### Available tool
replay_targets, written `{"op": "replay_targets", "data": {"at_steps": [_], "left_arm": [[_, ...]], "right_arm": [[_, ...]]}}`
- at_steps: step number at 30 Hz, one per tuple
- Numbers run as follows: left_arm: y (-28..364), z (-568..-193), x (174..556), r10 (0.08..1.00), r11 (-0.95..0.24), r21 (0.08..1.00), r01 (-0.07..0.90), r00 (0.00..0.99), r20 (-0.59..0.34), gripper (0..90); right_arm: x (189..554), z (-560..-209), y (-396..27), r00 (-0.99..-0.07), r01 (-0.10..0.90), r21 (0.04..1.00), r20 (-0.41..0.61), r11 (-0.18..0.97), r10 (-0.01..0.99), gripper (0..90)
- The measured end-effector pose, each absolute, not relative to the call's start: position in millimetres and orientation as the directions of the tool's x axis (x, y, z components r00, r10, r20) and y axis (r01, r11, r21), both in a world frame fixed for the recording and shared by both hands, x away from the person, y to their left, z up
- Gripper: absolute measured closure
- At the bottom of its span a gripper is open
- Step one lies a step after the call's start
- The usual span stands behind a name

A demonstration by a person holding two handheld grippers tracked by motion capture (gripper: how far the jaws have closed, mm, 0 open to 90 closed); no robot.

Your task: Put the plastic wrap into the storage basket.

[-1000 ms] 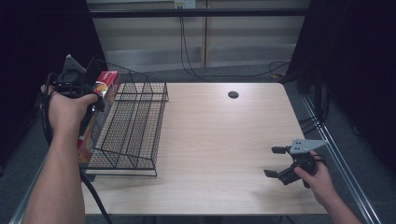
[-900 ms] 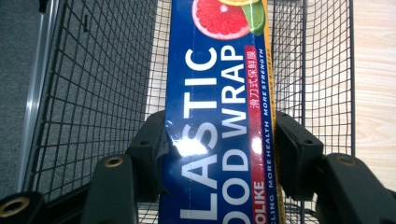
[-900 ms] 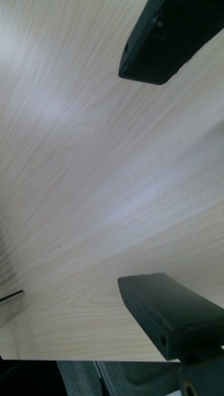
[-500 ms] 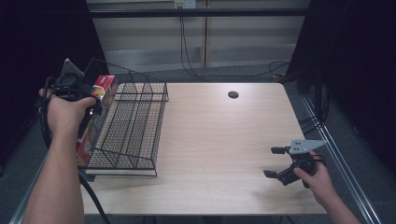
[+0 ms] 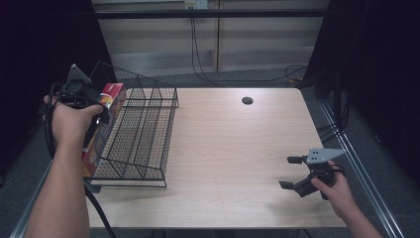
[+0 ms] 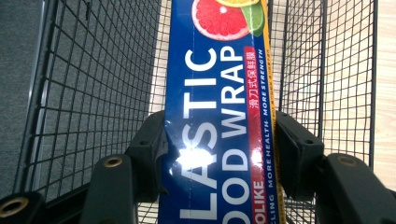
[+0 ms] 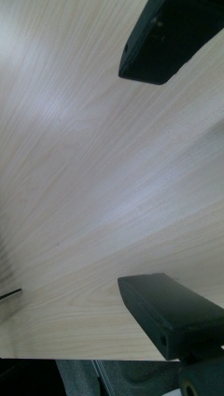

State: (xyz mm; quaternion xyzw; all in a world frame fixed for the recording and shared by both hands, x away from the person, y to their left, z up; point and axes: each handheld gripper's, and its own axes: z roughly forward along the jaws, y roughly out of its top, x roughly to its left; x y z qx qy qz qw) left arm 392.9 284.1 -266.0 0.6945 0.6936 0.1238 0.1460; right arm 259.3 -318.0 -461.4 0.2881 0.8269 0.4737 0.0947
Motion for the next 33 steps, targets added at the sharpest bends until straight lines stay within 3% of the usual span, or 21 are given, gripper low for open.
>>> {"op": "replay_targets", "data": {"at_steps": [33], "left_arm": [[279,-281,403,0.999,0.015,0.342,0.940,0.003,-0.052,42.5]], "right_arm": [[259,-462,-319,-0.816,0.385,0.838,0.114,0.386,0.567,1.8]]}}
